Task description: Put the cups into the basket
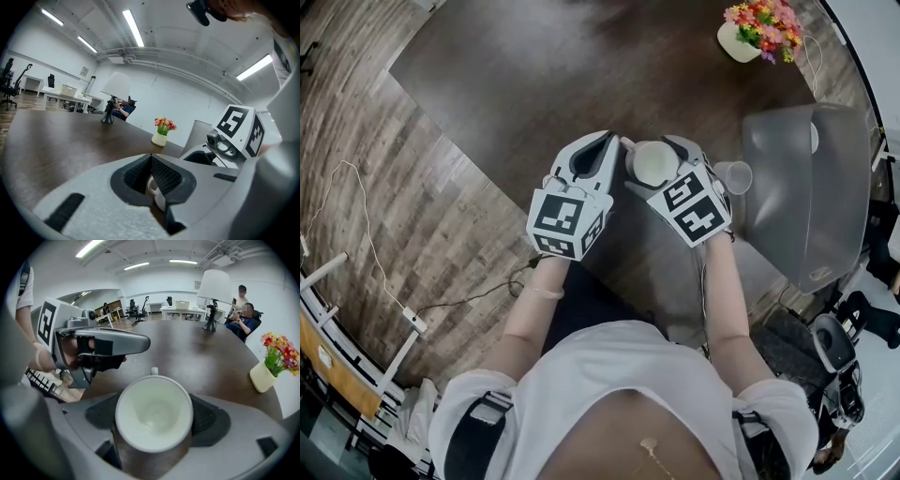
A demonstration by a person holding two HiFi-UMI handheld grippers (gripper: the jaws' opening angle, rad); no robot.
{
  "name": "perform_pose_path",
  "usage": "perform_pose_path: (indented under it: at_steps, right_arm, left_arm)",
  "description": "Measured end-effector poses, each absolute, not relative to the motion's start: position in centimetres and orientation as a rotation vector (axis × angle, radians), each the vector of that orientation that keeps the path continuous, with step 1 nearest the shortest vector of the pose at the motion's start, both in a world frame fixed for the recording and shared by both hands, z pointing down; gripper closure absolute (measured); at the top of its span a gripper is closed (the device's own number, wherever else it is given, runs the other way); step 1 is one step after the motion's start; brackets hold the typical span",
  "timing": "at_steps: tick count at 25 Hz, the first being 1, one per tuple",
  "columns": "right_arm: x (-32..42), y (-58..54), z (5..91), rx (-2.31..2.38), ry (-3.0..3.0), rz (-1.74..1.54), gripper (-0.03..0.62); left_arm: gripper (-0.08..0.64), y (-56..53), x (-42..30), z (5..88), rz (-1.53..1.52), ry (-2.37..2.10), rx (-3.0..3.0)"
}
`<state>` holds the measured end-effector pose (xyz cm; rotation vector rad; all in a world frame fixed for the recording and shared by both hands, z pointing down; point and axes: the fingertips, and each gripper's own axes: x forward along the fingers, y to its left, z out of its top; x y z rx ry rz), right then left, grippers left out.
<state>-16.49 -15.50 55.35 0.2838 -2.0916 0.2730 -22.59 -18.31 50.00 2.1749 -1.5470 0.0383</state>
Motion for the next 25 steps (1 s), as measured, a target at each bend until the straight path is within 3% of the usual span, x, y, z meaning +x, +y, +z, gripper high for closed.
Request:
perform_pose_path:
  at_steps: [25]
  right_arm:
    - [-10.9,-12.6,46.7,0.531,-2.159,0.320,0.179]
  left_arm:
    - [0.549,-15.4,-16.9,42.6,0.072,-1.453,2.411]
